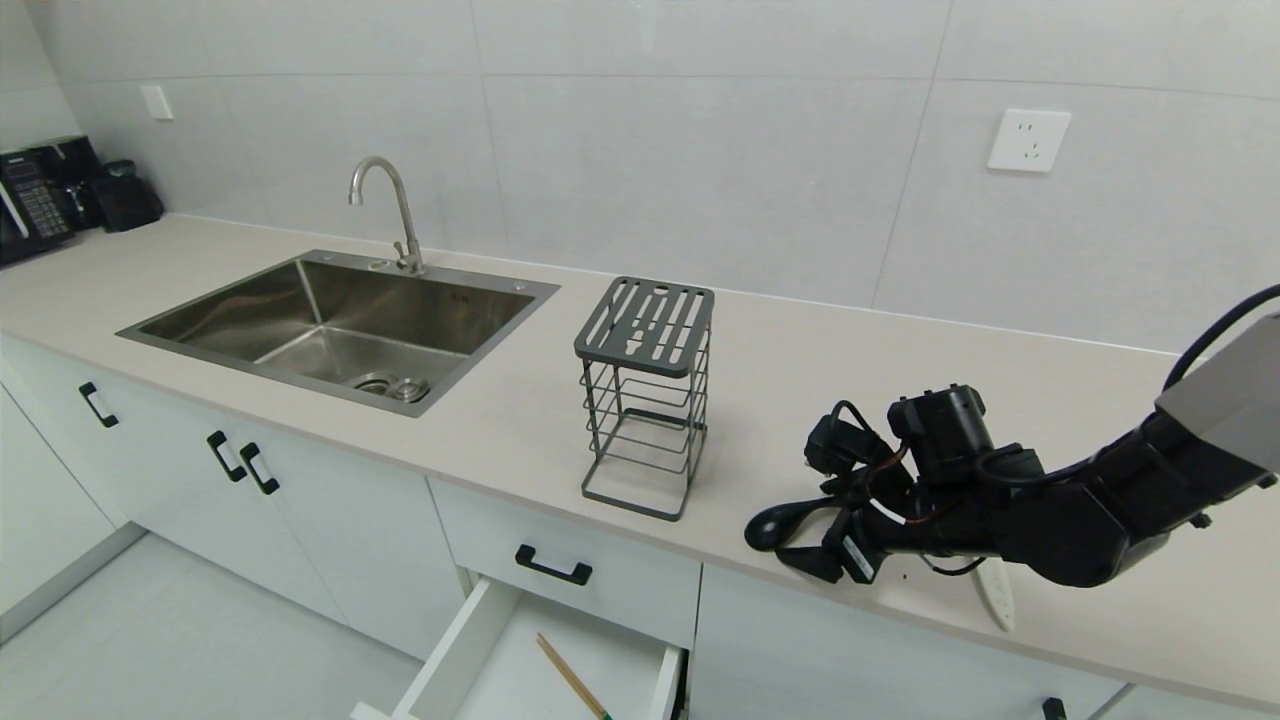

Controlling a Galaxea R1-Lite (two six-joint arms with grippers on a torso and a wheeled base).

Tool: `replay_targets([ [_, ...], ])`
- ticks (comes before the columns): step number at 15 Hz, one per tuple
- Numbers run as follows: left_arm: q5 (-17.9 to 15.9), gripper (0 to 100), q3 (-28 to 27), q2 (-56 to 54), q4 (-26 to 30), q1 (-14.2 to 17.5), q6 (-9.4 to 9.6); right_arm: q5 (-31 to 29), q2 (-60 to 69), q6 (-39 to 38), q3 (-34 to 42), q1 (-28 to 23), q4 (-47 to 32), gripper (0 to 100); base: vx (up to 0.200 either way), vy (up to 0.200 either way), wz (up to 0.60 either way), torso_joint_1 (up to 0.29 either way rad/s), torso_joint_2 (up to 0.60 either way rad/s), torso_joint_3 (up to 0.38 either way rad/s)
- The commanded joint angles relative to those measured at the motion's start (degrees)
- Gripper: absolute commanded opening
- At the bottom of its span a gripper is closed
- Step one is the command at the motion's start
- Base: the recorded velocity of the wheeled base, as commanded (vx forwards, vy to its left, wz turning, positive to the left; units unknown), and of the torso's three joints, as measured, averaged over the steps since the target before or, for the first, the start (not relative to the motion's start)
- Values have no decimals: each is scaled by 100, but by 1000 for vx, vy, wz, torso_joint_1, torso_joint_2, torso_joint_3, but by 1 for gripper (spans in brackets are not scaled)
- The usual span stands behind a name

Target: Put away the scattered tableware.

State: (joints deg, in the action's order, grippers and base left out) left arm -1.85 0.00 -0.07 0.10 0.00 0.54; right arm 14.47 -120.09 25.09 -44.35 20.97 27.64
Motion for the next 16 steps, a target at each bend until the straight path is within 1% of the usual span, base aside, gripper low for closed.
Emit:
replay_targets([
  [1,1,100,0,7,-1,0,-1,-32,-155,5,93,-40,181,100,0,0,0,0,0,0],
  [2,1,100,0,7,-1,0,-1,-32,-208,5,84,-31,251,0,0,0,0,0,0,0],
  [5,1,100,0,7,-1,0,-1,-32,-313,5,32,-93,269,0,0,0,0,0,0,0],
  [8,1,100,0,7,-1,0,-1,-32,-313,-4,23,-207,471,0,0,0,0,0,0,0],
  [10,1,100,0,7,-1,0,-1,-23,-305,5,23,-357,734,0,0,0,0,0,0,0],
  [12,1,100,0,7,-1,0,-1,-14,-287,-4,23,-374,875,0,0,0,0,0,0,0],
  [13,1,100,0,7,-1,0,-1,12,-234,-30,-109,-374,1033,0,0,0,0,0,0,0],
  [14,1,100,0,7,-1,0,-1,21,-146,-74,-171,-365,1086,0,0,0,0,0,0,0],
  [15,1,100,0,7,-1,0,-1,38,117,-382,-171,-277,1112,0,0,0,0,0,0,0],
  [16,1,100,0,7,-1,0,-1,38,205,-479,-171,-234,1112,0,0,0,0,0,0,0],
])
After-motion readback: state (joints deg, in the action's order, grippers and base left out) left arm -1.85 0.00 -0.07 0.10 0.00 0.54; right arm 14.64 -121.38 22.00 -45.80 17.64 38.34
